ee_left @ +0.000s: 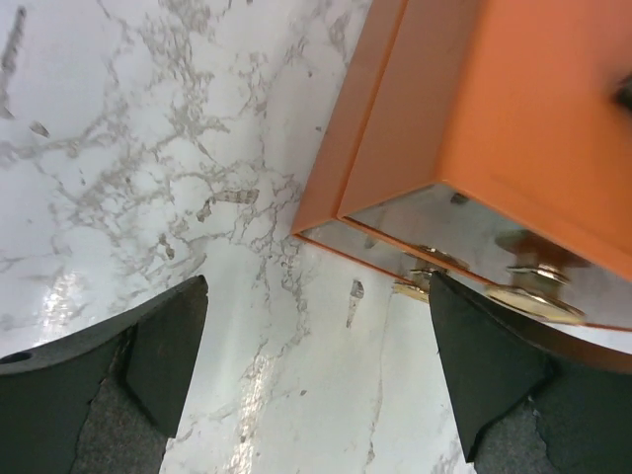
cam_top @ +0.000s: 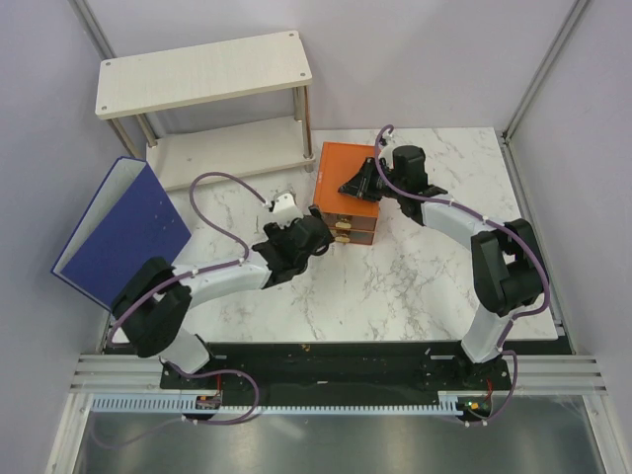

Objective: Organize the makeup

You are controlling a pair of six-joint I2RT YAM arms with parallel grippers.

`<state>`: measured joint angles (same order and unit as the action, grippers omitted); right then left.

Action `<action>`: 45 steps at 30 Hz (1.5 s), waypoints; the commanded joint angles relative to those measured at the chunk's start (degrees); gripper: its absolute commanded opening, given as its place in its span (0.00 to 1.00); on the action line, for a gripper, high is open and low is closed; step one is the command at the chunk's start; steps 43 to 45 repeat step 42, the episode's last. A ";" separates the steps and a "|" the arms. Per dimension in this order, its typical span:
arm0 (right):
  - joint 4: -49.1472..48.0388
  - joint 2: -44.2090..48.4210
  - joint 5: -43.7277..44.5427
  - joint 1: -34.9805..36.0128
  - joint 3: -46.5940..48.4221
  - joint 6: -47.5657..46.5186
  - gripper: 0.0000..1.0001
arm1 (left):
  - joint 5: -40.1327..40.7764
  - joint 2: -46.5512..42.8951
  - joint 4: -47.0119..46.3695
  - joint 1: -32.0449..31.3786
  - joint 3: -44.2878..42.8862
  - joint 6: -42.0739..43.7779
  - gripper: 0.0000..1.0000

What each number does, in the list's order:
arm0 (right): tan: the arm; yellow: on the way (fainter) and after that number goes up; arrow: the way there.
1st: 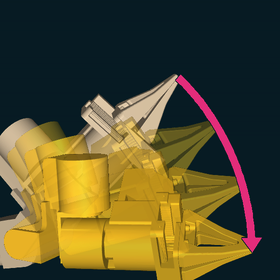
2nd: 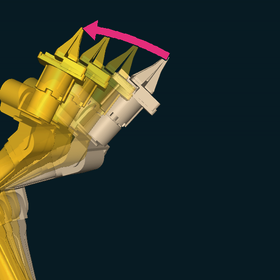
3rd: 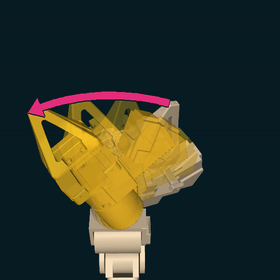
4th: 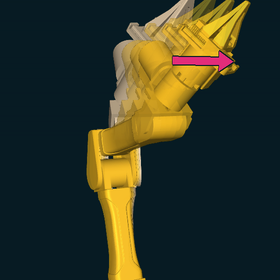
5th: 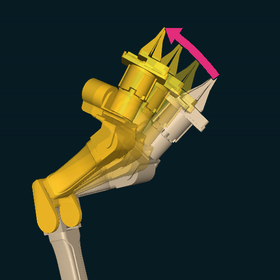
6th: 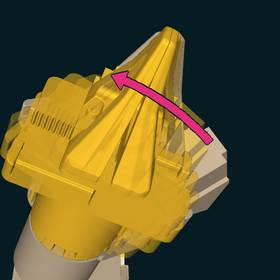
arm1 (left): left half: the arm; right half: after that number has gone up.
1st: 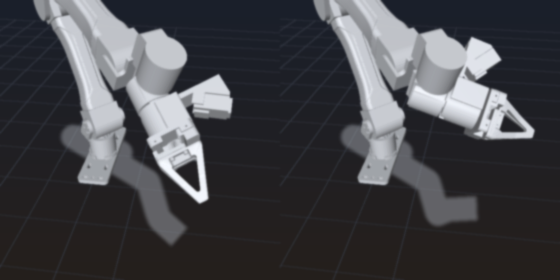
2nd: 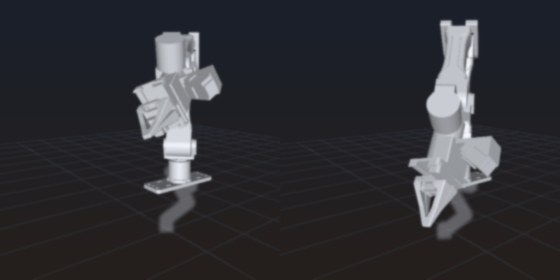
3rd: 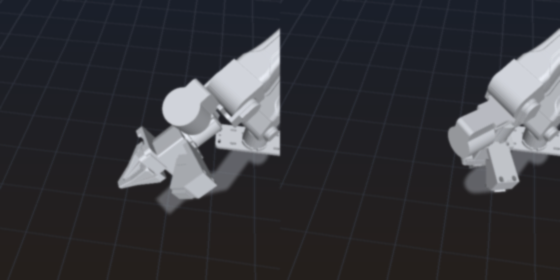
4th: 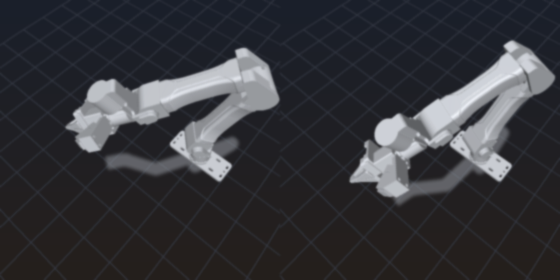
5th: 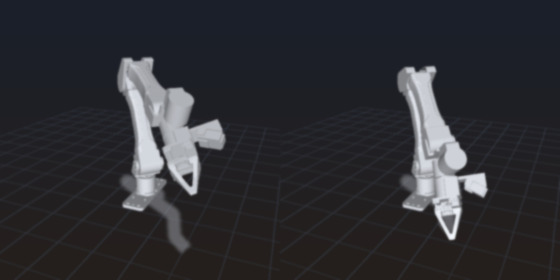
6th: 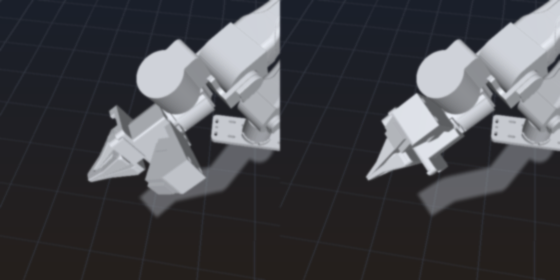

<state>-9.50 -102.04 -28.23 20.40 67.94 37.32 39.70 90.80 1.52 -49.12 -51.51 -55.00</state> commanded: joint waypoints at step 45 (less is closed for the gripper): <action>27.34 37.17 21.55 -13.63 -25.93 -16.49 0.98 | -26.78 -35.62 25.81 15.54 7.83 26.79 0.99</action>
